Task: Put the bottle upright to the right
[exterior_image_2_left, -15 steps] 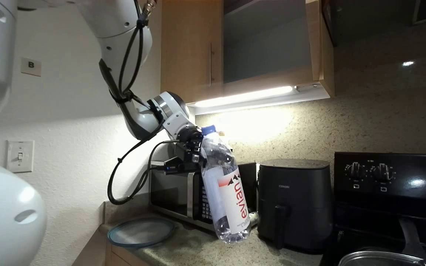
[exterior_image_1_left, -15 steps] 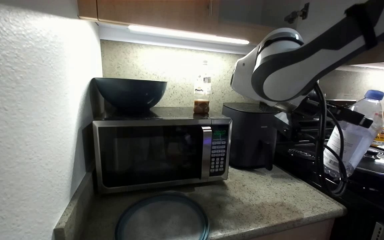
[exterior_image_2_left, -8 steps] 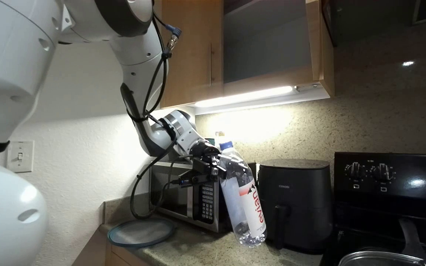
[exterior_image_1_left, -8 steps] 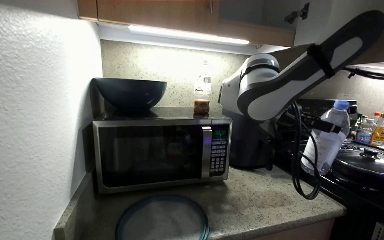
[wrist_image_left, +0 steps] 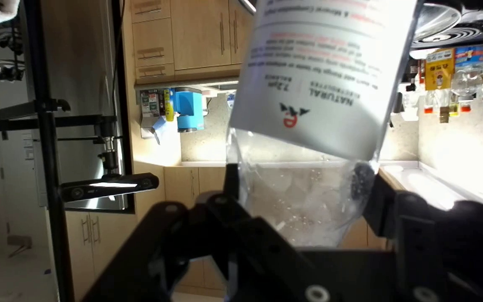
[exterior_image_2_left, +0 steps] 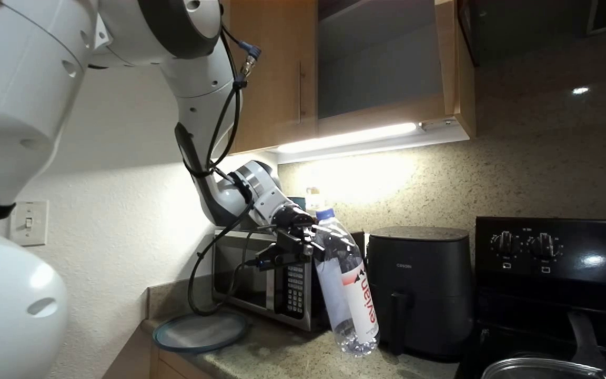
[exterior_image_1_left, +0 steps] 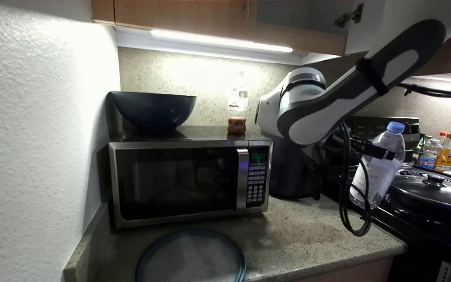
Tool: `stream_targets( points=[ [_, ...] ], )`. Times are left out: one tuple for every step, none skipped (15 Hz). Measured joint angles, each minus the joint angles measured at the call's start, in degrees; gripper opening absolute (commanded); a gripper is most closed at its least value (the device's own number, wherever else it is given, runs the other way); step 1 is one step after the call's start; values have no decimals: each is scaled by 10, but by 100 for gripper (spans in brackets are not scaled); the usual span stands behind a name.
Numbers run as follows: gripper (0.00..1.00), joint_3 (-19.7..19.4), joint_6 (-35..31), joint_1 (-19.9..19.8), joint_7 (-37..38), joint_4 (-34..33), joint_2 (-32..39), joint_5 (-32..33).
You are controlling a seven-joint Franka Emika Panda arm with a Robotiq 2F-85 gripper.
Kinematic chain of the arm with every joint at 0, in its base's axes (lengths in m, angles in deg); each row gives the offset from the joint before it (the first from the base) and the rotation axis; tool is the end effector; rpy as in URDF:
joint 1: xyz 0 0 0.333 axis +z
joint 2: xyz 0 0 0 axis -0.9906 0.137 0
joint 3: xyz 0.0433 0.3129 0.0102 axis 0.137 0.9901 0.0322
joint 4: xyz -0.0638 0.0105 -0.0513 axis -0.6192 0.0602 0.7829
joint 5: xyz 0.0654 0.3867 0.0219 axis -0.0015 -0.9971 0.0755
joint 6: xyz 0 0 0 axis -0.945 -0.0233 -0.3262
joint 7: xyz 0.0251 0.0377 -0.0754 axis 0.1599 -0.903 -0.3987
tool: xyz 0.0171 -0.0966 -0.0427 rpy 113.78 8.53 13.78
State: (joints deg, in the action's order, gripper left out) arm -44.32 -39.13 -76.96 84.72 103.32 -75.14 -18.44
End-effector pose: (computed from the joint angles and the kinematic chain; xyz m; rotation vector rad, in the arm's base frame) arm 0.5081 0.0021 0.3693 0.9111 -1.6865 0.7983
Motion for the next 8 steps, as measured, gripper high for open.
stream_targets(
  points=[
    [43, -2, -17, 0, -2, 0, 2, 0],
    [43, -5, -34, 0, -4, 0, 4, 0],
    [43, -8, -51, 0, -6, 0, 7, 0],
    [43, -11, -65, 0, -7, 0, 10, 0],
    [43, -15, -77, 0, -9, 0, 12, 0],
    [43, -17, -87, 0, -14, 0, 16, 0],
    [43, -20, -94, 0, -25, 0, 20, 0],
    [43, -22, -98, 0, -39, 0, 25, 0]
  ],
)
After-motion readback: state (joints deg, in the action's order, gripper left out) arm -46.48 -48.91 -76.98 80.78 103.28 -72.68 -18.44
